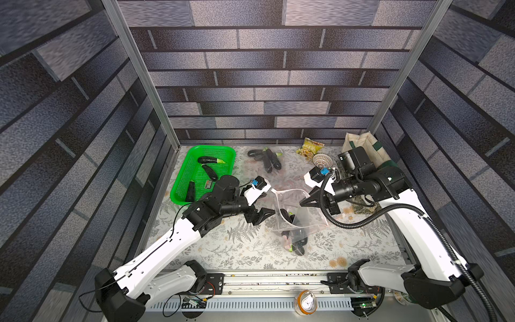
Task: Place the eggplant in a zip-top bag and seal the zipper
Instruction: Adjust the zipper food storage bag at the center of the board.
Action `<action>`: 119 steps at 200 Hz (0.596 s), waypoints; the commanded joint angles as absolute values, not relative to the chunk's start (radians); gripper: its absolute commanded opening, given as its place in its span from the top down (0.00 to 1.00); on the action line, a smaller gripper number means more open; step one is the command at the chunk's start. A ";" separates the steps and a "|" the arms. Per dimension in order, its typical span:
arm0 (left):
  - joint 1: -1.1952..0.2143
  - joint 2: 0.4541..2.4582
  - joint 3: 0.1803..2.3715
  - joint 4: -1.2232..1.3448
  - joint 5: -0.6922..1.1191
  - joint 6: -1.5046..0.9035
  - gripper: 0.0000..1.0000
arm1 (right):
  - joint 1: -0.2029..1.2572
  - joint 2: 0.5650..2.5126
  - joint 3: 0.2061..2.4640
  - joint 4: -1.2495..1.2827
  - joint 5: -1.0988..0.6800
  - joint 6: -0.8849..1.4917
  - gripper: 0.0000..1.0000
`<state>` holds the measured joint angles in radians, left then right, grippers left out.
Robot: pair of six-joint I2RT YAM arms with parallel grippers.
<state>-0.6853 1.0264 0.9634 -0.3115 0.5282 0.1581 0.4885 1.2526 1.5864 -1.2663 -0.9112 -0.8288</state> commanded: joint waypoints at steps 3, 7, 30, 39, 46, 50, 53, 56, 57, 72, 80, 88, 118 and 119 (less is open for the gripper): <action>-0.692 1.018 0.996 -0.275 0.598 0.228 0.17 | 0.491 1.273 1.583 -1.330 -0.912 -0.911 1.00; -0.695 1.017 1.001 -0.278 0.604 0.233 0.17 | 0.490 1.274 1.583 -1.332 -0.903 -0.913 1.00; -0.705 1.007 1.027 -0.315 0.624 0.261 0.16 | 0.491 1.290 1.593 -1.361 -0.873 -0.930 1.00; -0.705 1.001 1.036 -0.332 0.624 0.273 0.16 | 0.490 1.295 1.598 -1.370 -0.871 -0.938 1.00; -0.704 0.995 1.045 -0.354 0.623 0.288 0.16 | 0.490 1.300 1.604 -1.380 -0.872 -0.947 1.00; -0.703 0.992 1.049 -0.364 0.619 0.295 0.16 | 0.490 1.302 1.607 -1.387 -0.872 -0.954 1.00; -0.703 0.989 1.052 -0.372 0.616 0.302 0.17 | 0.491 1.304 1.609 -1.389 -0.874 -0.959 1.00; -0.701 0.986 1.054 -0.379 0.612 0.308 0.17 | 0.489 1.306 1.612 -1.395 -0.873 -0.964 1.00; -0.702 0.985 1.054 -0.382 0.610 0.311 0.17 | 0.489 1.307 1.612 -1.397 -0.874 -0.966 1.00; -0.690 0.967 1.057 -0.412 0.607 0.348 0.19 | 0.491 1.316 1.623 -1.419 -0.873 -0.989 1.00; -0.679 0.956 1.055 -0.422 0.613 0.373 0.21 | 0.489 1.323 1.631 -1.434 -0.871 -1.003 1.00; -0.667 0.942 1.048 -0.427 0.630 0.408 0.23 | 0.490 1.333 1.641 -1.454 -0.868 -1.017 1.00; -0.640 0.908 1.033 -0.402 0.672 0.481 0.27 | 0.491 1.367 1.668 -1.515 -0.865 -1.066 1.00; -0.640 0.909 1.033 -0.403 0.672 0.482 0.27 | 0.491 1.368 1.669 -1.516 -0.864 -1.068 1.00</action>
